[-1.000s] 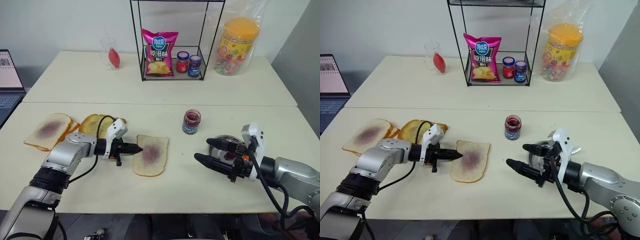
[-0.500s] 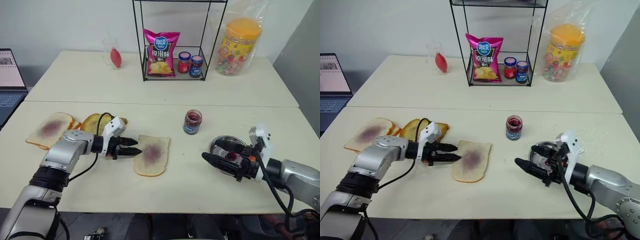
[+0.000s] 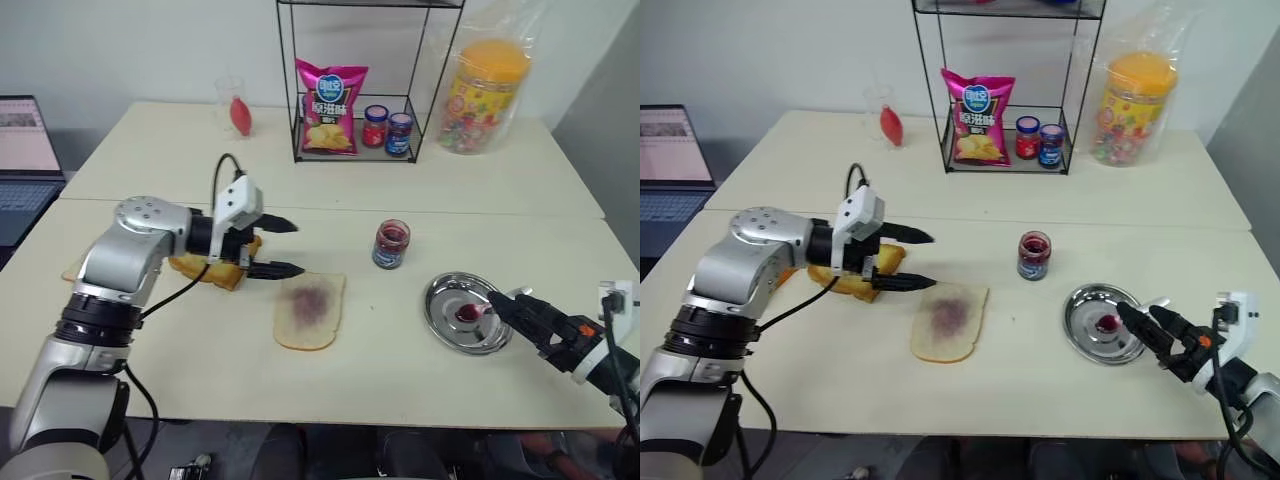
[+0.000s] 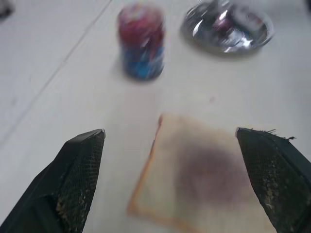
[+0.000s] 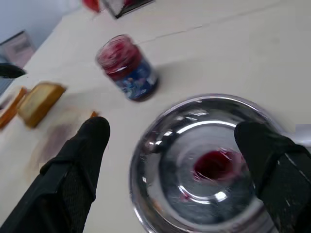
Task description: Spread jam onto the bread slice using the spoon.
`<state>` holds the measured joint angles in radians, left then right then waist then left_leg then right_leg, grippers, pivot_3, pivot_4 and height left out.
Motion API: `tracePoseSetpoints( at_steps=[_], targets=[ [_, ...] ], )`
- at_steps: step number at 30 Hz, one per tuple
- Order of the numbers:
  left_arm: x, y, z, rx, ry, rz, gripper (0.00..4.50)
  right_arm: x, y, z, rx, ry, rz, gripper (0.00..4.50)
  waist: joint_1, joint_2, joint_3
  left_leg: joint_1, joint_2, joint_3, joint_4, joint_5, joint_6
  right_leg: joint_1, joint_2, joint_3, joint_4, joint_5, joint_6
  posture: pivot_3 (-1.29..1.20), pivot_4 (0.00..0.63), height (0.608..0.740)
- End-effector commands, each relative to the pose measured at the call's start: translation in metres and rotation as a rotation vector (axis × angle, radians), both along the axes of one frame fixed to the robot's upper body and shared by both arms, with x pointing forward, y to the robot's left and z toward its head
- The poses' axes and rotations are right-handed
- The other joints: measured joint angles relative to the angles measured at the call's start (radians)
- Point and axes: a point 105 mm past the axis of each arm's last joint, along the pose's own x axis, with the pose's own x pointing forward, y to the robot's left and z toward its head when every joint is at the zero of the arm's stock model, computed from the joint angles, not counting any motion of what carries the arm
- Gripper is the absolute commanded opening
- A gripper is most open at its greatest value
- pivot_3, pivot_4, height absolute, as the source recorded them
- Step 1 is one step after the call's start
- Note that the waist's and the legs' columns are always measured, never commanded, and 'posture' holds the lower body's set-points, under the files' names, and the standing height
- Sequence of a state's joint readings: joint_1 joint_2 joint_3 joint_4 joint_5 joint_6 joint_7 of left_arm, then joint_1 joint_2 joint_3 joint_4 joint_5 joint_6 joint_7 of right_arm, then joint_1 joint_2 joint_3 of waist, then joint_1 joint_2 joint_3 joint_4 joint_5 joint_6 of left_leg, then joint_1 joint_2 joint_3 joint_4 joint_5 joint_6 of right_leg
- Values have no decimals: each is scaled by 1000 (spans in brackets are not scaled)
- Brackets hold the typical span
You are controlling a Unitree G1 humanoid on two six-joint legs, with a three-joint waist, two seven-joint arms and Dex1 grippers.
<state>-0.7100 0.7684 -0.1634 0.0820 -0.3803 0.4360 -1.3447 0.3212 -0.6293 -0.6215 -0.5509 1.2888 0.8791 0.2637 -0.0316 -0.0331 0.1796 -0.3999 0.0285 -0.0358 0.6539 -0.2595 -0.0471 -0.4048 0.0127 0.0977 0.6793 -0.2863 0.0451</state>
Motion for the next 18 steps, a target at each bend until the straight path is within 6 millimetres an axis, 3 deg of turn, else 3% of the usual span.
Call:
tracePoseSetpoints(
  at_steps=[1,5,8,14,18],
  targets=[
    [-21,-38,15,-70,-94,-193,4469,0,-24,1,99,0,-132,4500,-14,0,0,0,1,0,0,0,0,0,1,0,0,0,0,0,150,740],
    [-25,-53,14,-78,-175,-248,4469,3,-31,-5,170,21,-169,4500,-17,2,0,1,1,-2,0,0,0,0,2,-1,2,0,0,0,150,740],
    [-26,-64,7,-94,-193,-274,4469,17,-24,-13,278,34,-152,4500,-21,2,0,2,1,-2,0,0,0,0,3,0,2,1,0,0,150,740],
    [-29,-68,3,-114,-181,-282,4469,43,-27,-24,383,48,-184,4500,-22,4,0,0,1,-1,5,0,0,0,3,1,2,3,1,0,150,740],
    [-31,-65,-1,-110,-172,-272,4469,51,-30,-28,415,51,-197,4500,-21,5,0,0,0,-1,6,0,0,0,2,1,2,3,2,0,150,740]
  ],
)
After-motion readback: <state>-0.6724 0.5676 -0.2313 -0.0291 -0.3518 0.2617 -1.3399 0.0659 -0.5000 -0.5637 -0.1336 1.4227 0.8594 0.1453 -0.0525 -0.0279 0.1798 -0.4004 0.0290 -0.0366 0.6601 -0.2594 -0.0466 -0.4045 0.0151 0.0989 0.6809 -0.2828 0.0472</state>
